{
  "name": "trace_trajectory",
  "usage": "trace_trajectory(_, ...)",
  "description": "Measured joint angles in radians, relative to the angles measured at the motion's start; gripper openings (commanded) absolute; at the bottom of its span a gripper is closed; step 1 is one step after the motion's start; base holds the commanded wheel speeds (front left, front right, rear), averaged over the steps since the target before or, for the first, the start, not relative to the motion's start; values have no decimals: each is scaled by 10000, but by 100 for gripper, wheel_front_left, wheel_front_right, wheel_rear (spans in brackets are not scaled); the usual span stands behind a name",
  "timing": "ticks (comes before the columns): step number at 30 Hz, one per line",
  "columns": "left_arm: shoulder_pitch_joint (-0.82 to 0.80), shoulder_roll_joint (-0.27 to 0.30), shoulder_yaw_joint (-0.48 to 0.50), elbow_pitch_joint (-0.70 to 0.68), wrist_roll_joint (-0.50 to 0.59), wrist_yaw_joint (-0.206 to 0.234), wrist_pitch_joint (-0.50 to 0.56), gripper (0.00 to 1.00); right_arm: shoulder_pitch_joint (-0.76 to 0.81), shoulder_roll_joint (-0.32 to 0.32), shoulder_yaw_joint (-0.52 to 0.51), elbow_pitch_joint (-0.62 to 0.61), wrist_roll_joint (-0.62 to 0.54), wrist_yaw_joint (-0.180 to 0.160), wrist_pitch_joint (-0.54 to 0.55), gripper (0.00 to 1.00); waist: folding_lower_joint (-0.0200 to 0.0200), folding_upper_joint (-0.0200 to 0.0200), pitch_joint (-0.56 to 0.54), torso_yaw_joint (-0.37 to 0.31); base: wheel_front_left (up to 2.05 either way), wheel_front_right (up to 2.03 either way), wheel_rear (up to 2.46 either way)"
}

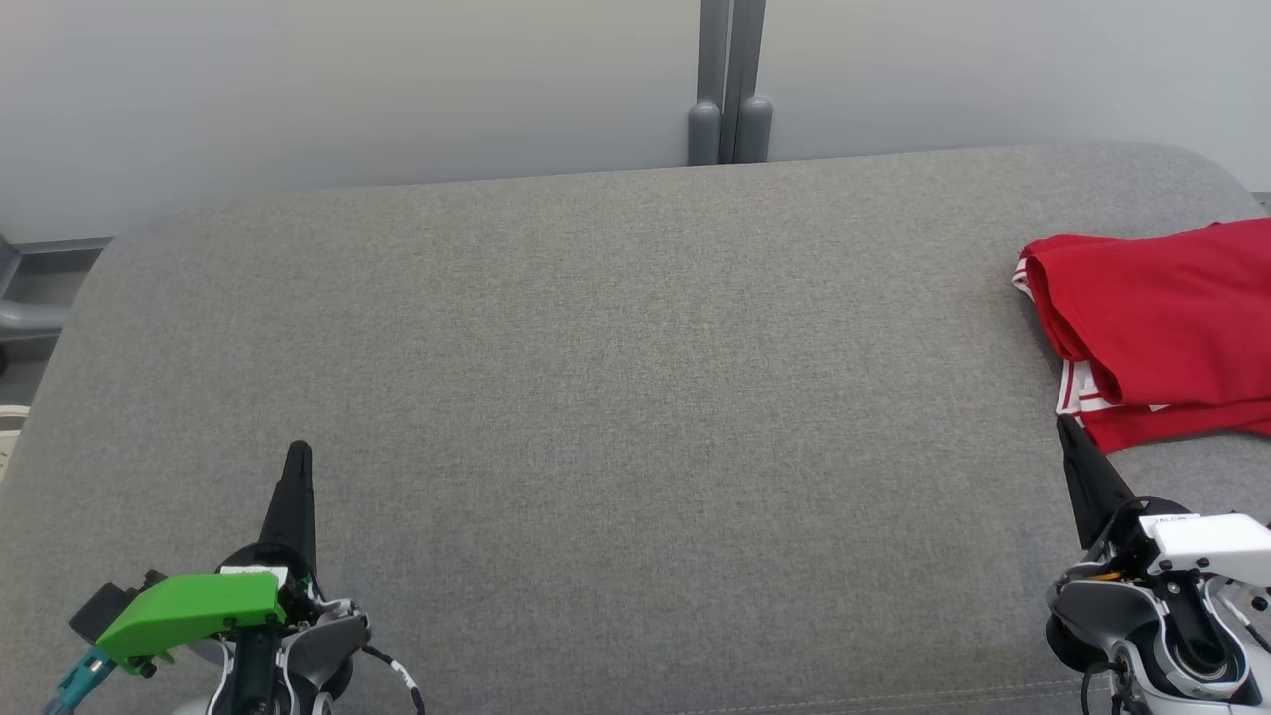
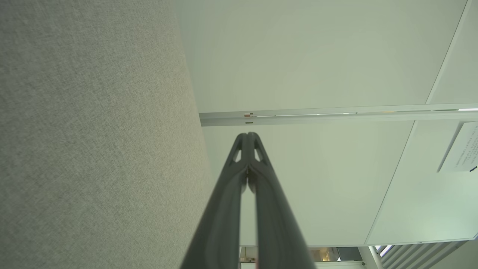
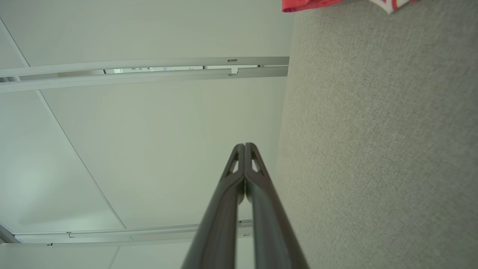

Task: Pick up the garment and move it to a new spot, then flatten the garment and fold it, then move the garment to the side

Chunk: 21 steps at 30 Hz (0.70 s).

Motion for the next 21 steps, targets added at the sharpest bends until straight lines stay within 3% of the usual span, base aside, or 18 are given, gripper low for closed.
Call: trace_trajectory(21, 0, 0, 4, 0, 0, -4, 0, 0, -3, 33, -44, 2, -29, 0, 38, 0, 0, 0, 0, 0, 0, 0, 0)
